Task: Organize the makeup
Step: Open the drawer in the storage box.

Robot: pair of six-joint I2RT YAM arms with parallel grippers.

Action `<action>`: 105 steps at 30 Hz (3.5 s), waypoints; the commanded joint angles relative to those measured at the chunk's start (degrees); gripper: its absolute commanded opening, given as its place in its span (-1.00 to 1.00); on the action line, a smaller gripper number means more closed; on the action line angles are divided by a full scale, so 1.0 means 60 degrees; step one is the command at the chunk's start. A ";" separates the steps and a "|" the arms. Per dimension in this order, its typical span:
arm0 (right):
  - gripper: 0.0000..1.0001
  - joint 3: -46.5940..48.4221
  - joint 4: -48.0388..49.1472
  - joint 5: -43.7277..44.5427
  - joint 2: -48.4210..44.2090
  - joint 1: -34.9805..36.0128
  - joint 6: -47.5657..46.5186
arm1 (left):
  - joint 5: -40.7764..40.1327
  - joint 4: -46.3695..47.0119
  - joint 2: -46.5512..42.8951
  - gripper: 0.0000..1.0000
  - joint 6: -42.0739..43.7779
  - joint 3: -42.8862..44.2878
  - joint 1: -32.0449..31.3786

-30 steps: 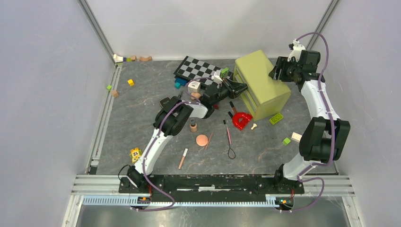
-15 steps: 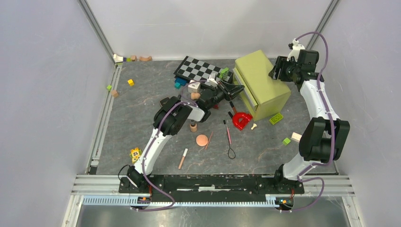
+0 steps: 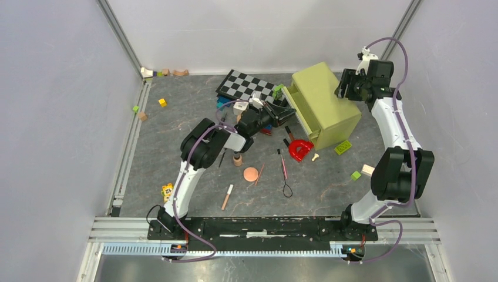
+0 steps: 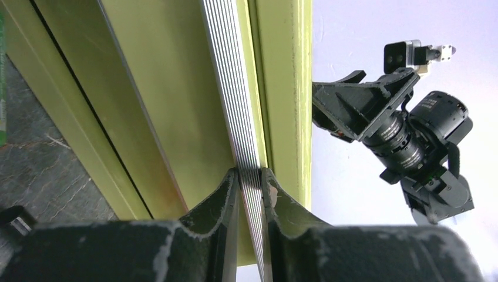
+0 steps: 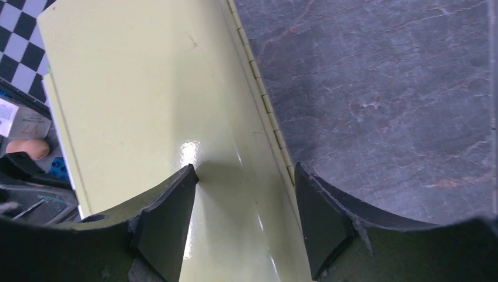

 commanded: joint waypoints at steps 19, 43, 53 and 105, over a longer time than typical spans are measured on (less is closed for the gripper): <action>0.32 0.1336 -0.0939 -0.0047 -0.1181 0.2408 -0.1331 | 0.0873 -0.2311 -0.1564 -0.95 0.2321 -0.0595 0.0235; 0.03 -0.0751 -0.0257 0.2836 -0.0314 0.4600 -0.0443 | 0.0920 -0.3914 -0.1866 -0.95 0.2884 -0.0339 0.0222; -0.03 -0.0613 -0.0688 0.5368 -0.0075 0.4598 -0.0179 | 0.0931 -0.4111 -0.1992 -0.95 0.3009 -0.0525 0.0207; -0.07 -0.0147 -0.1391 0.4286 0.0471 0.2863 -0.1089 | 0.1292 -0.6826 -0.4081 -0.85 0.4775 -0.0340 0.0236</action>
